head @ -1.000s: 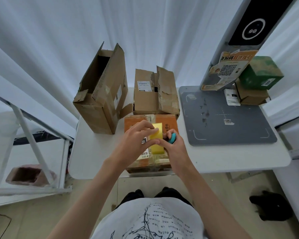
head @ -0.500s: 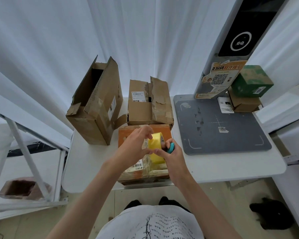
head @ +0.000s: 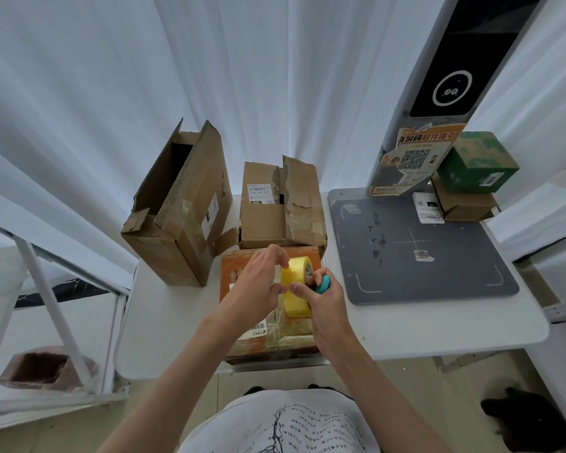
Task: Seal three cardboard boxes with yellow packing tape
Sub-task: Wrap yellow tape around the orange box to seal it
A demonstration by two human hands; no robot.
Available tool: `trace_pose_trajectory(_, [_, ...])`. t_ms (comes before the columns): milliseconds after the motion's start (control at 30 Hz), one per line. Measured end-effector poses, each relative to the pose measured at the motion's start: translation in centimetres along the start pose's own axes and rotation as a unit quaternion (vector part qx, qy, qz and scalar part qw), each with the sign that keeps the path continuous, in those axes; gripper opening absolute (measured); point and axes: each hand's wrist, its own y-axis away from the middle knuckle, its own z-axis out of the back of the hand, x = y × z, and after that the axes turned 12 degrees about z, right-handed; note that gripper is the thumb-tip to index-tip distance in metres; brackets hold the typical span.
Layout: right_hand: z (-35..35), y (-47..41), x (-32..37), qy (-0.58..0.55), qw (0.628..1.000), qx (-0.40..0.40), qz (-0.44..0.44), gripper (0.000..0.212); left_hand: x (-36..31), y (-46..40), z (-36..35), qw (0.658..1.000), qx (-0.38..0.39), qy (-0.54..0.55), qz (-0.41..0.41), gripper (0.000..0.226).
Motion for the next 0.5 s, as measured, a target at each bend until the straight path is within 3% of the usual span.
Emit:
trace_pose_trajectory(200, [0.0, -0.2, -0.1, -0.029, 0.999, 0.009, -0.033, 0.029, 0.1, -0.6, -0.2, 0.999, 0.027, -0.019, -0.006, 0.043])
trace_pose_trajectory(333, [-0.1, -0.2, 0.5, 0.027, 0.999, 0.018, -0.002, 0.028, 0.4, -1.0, 0.6, 0.997, 0.009, -0.076, -0.021, 0.066])
trace_pose_trajectory(500, [-0.4, -0.1, 0.6, 0.033, 0.999, 0.014, 0.005, 0.027, 0.1, -0.6, 0.9, 0.995, -0.035, -0.088, -0.035, 0.051])
